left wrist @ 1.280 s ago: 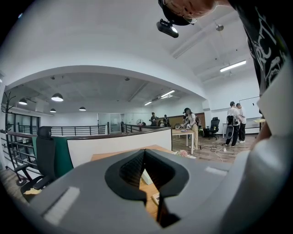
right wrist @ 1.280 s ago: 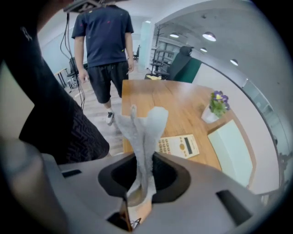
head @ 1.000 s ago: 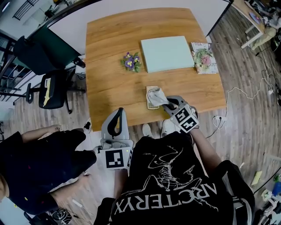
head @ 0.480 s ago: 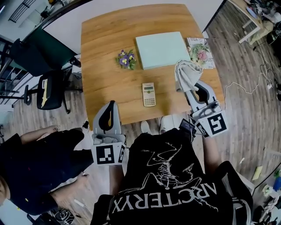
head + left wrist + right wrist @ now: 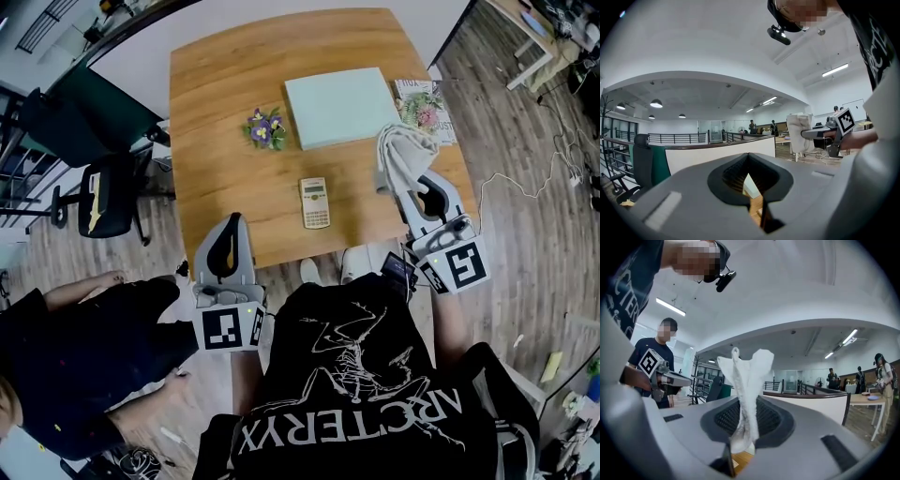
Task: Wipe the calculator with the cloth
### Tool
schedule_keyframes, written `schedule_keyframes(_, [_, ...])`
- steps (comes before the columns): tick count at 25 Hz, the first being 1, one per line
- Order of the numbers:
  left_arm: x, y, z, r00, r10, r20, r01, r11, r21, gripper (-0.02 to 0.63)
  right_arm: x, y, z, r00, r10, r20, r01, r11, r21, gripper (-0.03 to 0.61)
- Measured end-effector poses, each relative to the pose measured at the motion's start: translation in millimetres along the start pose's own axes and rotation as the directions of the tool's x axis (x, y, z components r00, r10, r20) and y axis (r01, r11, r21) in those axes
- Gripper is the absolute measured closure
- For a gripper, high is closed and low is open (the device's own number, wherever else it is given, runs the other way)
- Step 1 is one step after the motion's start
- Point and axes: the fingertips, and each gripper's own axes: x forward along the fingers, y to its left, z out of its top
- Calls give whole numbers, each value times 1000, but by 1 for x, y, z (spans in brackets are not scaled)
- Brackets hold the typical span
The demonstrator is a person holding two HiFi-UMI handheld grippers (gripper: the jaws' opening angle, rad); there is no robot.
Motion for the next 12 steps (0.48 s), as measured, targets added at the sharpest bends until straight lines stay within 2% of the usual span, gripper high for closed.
schedule_keyframes(12, [4, -4, 0, 1000, -12, -3, 12, 1000, 6, 603, 2, 6, -4, 1000, 7, -7, -7, 1000, 2, 495])
